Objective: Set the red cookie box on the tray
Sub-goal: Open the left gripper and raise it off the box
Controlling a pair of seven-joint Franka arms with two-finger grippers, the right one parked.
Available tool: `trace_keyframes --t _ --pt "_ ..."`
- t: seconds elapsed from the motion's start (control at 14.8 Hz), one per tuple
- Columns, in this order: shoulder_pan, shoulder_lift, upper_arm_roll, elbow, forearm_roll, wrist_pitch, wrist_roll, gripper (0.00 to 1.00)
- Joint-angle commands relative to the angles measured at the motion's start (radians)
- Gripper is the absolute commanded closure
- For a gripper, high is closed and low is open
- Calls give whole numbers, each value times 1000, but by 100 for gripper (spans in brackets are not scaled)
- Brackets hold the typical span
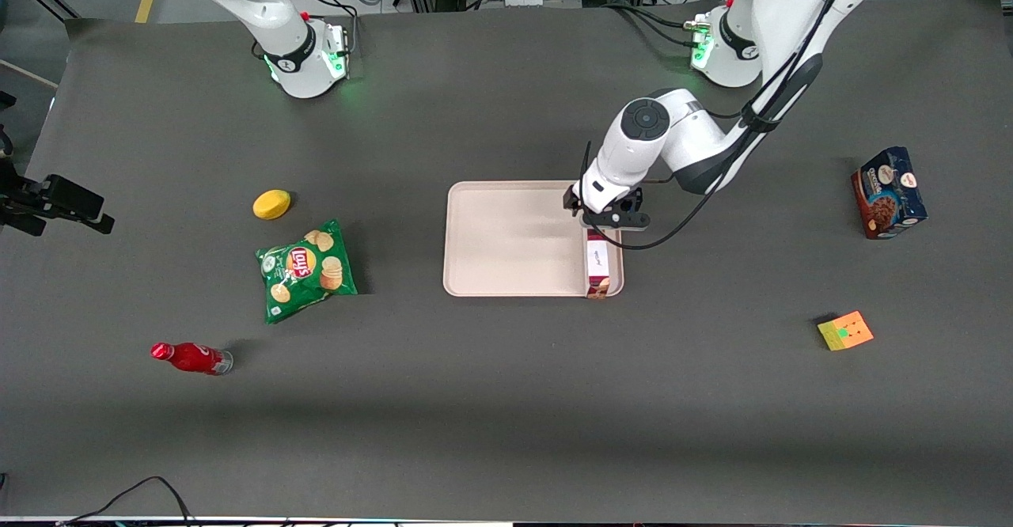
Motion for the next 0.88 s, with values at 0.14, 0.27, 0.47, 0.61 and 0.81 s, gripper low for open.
trace_keyframes --t 0.14,0.27,0.47,0.61,0.81 --pt "-3 -132 -99 348 -54 -597 234 0" --pt "-3 -183 -104 514 -205 -763 293 0" --pt "2 -299 -52 636 -263 -895 423 0" --pt "-1 -389 79 677 -382 -980 576 0" --pt "-76 -561 362 595 -468 -991 788 0"
